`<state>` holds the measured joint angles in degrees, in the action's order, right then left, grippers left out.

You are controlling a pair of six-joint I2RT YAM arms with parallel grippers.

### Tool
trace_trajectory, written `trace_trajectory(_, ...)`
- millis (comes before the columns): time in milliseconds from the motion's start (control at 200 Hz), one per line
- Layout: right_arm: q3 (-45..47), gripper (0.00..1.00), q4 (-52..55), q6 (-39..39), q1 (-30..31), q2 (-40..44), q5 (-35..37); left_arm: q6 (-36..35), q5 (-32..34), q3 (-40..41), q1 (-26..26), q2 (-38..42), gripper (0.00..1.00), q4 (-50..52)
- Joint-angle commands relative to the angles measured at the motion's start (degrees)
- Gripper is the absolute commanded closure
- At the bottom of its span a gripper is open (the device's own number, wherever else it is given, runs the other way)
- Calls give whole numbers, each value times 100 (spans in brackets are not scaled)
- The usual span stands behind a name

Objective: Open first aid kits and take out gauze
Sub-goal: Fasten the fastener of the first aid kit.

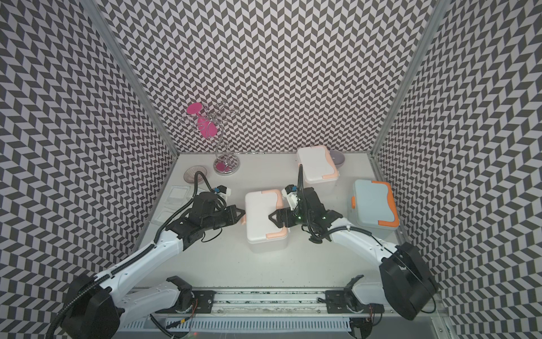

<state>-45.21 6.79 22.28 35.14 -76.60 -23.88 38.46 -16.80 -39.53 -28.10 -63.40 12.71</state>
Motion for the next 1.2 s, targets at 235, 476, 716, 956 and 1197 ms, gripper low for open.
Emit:
trace_trajectory(235, -23, 14, 87, -121, 55, -225, 59, 39, -105, -52, -46, 232, 93, 75)
trace_trajectory(476, -27, 14, 59, -128, 53, -242, 41, 57, -28, -134, -38, 488, 67, 297)
trace_trajectory(716, -5, 14, 56, -111, 55, -218, 41, 105, -37, -32, -46, 662, 28, 434)
trace_trajectory(956, 44, 14, 68, -63, 55, -101, 2, 265, -504, 218, -85, 517, 22, 19)
trace_trajectory(1197, 274, 14, 48, 59, 125, 168, -3, 504, -850, 308, -322, 239, 21, -602)
